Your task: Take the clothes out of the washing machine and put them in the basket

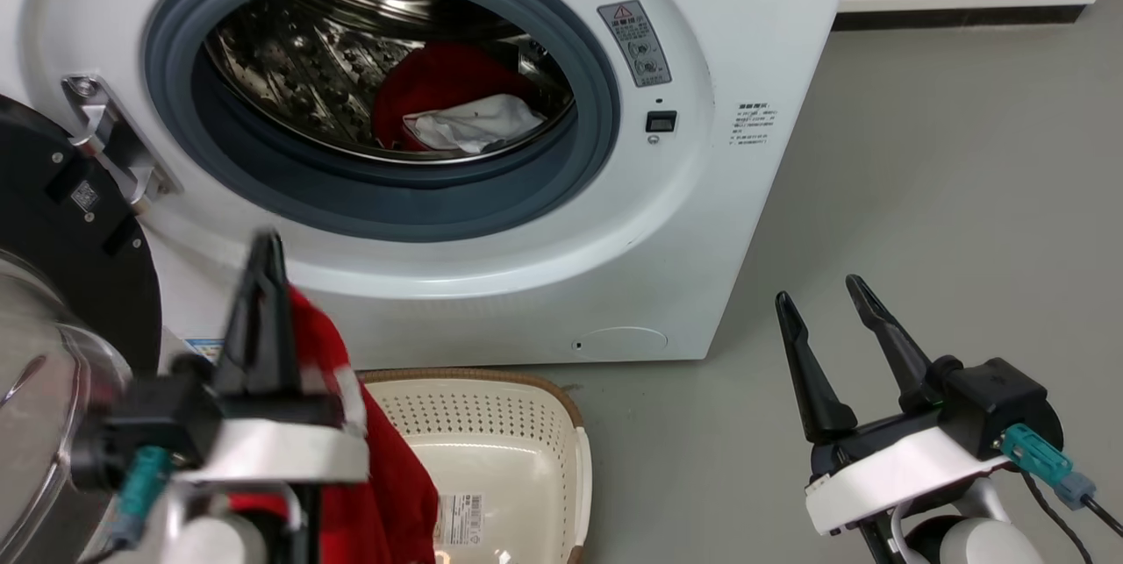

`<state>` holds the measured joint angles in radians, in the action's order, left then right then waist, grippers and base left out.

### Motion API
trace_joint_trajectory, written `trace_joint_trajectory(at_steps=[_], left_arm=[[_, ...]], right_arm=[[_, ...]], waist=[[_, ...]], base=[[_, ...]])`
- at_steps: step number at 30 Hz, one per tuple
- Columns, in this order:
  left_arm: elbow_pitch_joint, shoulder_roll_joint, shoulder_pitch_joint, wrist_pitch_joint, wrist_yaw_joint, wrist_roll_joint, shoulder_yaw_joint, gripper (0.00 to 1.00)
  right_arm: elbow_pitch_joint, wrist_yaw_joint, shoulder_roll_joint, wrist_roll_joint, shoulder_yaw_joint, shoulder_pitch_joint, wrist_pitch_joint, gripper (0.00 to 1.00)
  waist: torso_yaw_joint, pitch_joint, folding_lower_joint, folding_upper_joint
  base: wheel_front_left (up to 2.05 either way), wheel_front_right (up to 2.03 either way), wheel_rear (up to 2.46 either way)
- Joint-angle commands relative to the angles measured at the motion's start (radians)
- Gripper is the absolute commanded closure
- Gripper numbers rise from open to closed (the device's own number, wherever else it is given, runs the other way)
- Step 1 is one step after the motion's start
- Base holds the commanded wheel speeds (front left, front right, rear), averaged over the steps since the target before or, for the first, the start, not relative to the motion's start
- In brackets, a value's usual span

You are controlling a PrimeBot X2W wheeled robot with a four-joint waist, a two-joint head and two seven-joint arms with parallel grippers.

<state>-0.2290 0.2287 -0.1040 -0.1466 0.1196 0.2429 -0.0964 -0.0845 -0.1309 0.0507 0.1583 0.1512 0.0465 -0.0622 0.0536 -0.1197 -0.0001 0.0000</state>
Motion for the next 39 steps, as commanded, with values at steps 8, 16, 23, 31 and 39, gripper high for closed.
trace_joint_trajectory(at_steps=[8, 16, 23, 31, 39], left_arm=[[0.367, -0.093, 0.045, -0.083, -0.022, 0.051, -0.056, 1.0], [0.847, -0.141, -0.178, -0.109, -0.09, 0.081, -0.094, 1.0], [1.161, -0.164, -0.387, -0.118, -0.077, 0.089, -0.096, 1.0], [1.31, -0.165, -0.504, -0.121, -0.041, 0.094, -0.066, 1.0], [1.404, -0.15, -0.566, -0.119, -0.023, 0.089, -0.056, 0.44]], right_arm=[[-0.009, 0.0, -0.001, -0.006, 0.011, 0.043, 0.005, 0.0], [-0.032, 0.0, -0.001, -0.036, 0.0, 0.097, 0.006, 0.0], [-0.031, 0.0, -0.001, -0.031, 0.015, 0.164, -0.016, 0.0], [-0.006, 0.0, -0.001, -0.017, 0.029, 0.223, -0.052, 0.0], [0.021, 0.0, -0.001, -0.015, 0.046, 0.265, -0.09, 0.0]], waist=[[0.007, -0.108, 0.0001, 0.0], [0.005, -0.267, 0.0001, 0.0], [0.039, -0.422, 0.0001, 0.0], [0.074, -0.569, 0.0001, 0.0], [0.088, -0.644, 0.0001, 0.0]], base=[[0.0, 0.0, 0.0], [0.0, 0.0, 0.0], [0.0, 0.0, 0.0], [0.0, 0.0, 0.0], [0.0, 0.0, 0.0]])
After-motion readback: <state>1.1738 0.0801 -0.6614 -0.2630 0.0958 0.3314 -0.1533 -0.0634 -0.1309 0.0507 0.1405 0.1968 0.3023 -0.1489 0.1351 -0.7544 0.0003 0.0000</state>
